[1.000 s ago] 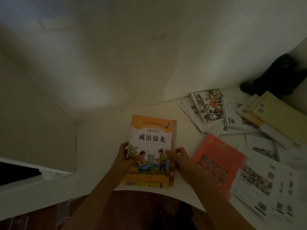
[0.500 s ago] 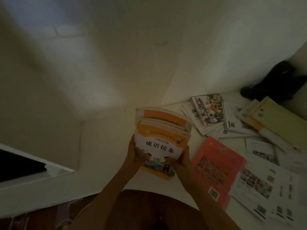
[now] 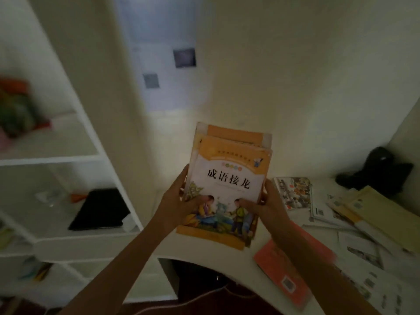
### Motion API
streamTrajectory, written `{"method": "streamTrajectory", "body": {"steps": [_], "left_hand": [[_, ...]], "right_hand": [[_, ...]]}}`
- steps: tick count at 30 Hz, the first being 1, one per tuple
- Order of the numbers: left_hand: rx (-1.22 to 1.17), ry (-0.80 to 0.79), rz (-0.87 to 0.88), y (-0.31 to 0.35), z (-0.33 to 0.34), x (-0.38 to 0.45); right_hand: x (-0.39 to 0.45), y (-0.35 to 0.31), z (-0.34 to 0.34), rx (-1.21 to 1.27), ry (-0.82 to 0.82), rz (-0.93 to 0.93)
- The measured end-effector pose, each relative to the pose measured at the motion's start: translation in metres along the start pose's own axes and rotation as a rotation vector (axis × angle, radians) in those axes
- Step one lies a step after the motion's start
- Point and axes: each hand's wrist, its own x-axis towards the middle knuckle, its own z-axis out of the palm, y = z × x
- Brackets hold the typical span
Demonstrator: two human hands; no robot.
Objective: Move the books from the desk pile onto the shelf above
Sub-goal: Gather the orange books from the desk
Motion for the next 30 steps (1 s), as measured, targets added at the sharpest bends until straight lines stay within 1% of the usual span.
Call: {"method": "streamTrajectory", "body": {"steps": [3, 8, 10, 13, 16, 20, 22, 26, 28, 30], "left_hand": [[0.066, 0.128, 0.115, 0.056, -0.036, -0.012], [0.154, 0.292, 0.344, 0.149, -0.094, -0.028], [0.184, 0.345, 0.422, 0.181, -0.114, -0.03], [0.225, 0.424, 0.494, 0.222, -0.142, -0.028], [0.194, 0.454, 0.563, 0.263, -0.172, -0.016], [-0.021, 0.362, 0.609, 0.314, -0.213, 0.014], [-0.054, 0.401, 0.631, 0.334, -0.227, 0.034], [-0.083, 0.587, 0.675, 0.348, -0.234, 0.083], [-0.02, 0.719, 0.686, 0.337, -0.234, 0.111], [0.107, 0.854, 0.708, 0.323, -0.235, 0.135]], "right_hand": [[-0.006, -0.068, 0.009, -0.008, -0.061, -0.137], [-0.016, -0.181, 0.036, 0.021, -0.141, -0.362], [-0.016, -0.219, 0.047, 0.035, -0.165, -0.424], [-0.011, -0.271, 0.061, 0.04, -0.198, -0.513], [0.007, -0.321, 0.077, 0.075, -0.197, -0.595], [0.049, -0.387, 0.098, 0.176, -0.191, -0.658], [0.076, -0.418, 0.109, 0.191, -0.217, -0.689], [0.131, -0.465, 0.139, 0.084, -0.3, -0.722], [0.157, -0.474, 0.156, 0.02, -0.325, -0.719], [0.178, -0.476, 0.172, -0.044, -0.327, -0.693]]}}
